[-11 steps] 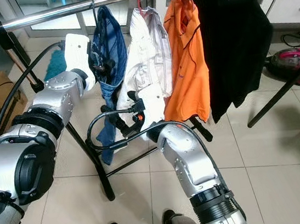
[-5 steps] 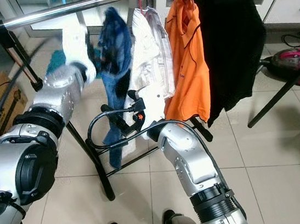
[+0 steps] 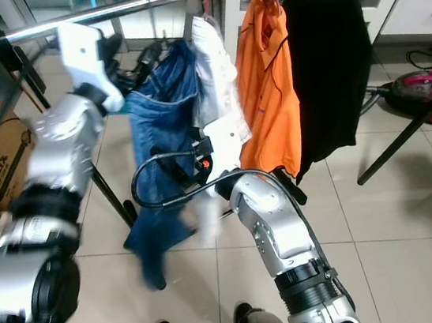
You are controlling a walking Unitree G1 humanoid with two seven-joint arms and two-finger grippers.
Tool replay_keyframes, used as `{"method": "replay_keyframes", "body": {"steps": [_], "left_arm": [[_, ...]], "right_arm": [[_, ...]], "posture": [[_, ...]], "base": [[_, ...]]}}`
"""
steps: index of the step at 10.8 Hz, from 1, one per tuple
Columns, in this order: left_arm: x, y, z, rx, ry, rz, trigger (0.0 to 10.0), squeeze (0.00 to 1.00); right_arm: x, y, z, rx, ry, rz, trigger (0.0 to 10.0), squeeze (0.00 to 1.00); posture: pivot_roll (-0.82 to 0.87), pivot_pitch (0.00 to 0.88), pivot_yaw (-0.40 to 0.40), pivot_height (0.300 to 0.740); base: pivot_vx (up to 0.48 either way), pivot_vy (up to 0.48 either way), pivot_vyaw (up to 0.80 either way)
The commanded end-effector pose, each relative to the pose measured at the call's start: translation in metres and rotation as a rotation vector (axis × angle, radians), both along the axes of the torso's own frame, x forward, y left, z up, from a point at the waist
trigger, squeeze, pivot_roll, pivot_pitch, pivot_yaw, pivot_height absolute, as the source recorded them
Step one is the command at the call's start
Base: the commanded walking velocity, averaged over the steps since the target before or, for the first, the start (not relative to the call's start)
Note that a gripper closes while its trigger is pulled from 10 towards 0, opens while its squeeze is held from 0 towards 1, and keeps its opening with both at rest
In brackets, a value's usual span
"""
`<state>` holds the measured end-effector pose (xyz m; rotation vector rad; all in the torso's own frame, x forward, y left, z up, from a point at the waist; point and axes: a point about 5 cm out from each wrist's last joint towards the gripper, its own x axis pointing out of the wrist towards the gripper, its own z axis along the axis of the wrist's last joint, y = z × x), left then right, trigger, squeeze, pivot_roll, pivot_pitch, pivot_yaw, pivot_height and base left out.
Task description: Hang hanger
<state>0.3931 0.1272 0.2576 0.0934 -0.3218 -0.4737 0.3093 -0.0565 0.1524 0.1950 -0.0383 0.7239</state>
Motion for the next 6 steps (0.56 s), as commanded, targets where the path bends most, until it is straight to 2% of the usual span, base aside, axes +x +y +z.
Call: {"method": "replay_keyframes", "body": {"steps": [1,4,6], "left_arm": [[-0.005,0.003,0.01,0.008,-0.039,-0.006,0.0,0.0],[-0.023,0.009,0.028,0.019,-0.106,0.002,0.0,0.0],[-0.032,0.009,0.032,0.007,-0.101,-0.004,0.0,0.0]], "right_arm": [[0.001,-0.002,0.0,0.004,-0.004,-0.002,10.0,0.0],[0.003,-0.001,-0.002,0.0,0.0,0.005,10.0,0.0],[0.005,-0.001,0.0,-0.002,-0.004,0.004,10.0,0.0]], "posture": [[-0.12,0.142,-0.025,0.74],[-0.1,0.139,-0.033,0.74],[-0.09,0.123,-0.037,0.74]], "base": [[0.0,0.0,0.0],[0.0,0.0,0.0],[0.0,0.0,0.0]]}}
